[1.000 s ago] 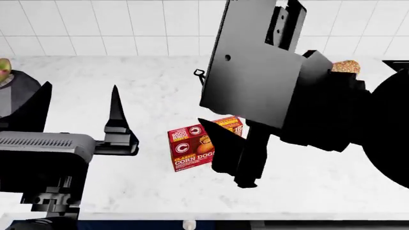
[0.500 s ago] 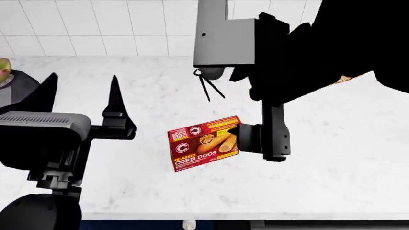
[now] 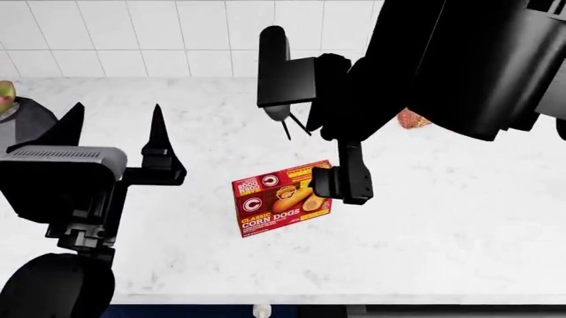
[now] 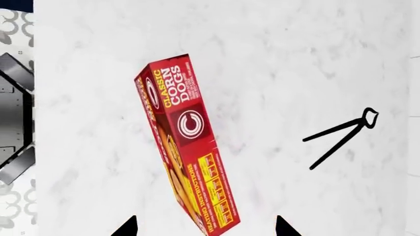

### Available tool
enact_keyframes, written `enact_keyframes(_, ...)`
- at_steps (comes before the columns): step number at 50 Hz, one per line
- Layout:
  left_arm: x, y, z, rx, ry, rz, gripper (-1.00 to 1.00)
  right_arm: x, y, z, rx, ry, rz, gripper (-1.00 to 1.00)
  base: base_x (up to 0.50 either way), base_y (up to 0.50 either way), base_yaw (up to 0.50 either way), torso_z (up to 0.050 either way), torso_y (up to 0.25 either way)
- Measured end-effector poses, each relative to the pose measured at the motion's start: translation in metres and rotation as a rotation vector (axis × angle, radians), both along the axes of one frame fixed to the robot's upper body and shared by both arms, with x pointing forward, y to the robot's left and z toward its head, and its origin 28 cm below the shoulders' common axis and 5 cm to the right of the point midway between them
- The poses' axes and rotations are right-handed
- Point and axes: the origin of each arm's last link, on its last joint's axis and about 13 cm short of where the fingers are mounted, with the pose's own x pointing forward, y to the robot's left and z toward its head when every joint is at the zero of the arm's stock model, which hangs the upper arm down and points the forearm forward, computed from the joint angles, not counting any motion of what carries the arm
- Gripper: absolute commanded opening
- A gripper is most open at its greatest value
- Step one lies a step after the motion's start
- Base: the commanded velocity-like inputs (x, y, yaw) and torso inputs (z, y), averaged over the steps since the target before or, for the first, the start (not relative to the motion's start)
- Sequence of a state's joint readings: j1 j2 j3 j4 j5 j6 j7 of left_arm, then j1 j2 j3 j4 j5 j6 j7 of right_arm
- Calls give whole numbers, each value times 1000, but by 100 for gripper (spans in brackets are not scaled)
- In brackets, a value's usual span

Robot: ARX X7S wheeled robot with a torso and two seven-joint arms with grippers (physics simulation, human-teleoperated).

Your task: Pick the boxed food and cereal from the counter and place them in the cabinets closest to them.

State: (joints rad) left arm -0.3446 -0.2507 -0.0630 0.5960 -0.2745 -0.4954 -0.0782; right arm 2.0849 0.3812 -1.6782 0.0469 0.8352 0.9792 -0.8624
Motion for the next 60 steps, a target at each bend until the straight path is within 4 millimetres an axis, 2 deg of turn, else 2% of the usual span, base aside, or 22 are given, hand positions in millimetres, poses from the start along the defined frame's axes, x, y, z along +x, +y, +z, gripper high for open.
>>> enact_keyframes(23,7,-1,-5,5,22,-1,100,30,5,-52,27,78,47,100,0,0,0,0,0)
enact_keyframes(47,9,-2,-7,17,32,-5,100,49,-1,-91,35,141,24,100,0,0,0,0,0)
enact_keyframes(48,9,-2,-7,18,32,-4,100,50,-1,-93,34,142,23,-100,0,0,0,0,0)
enact_keyframes(60,9,-3,-8,21,34,-4,100,48,-3,-88,38,106,32,-100,0,0,0,0,0)
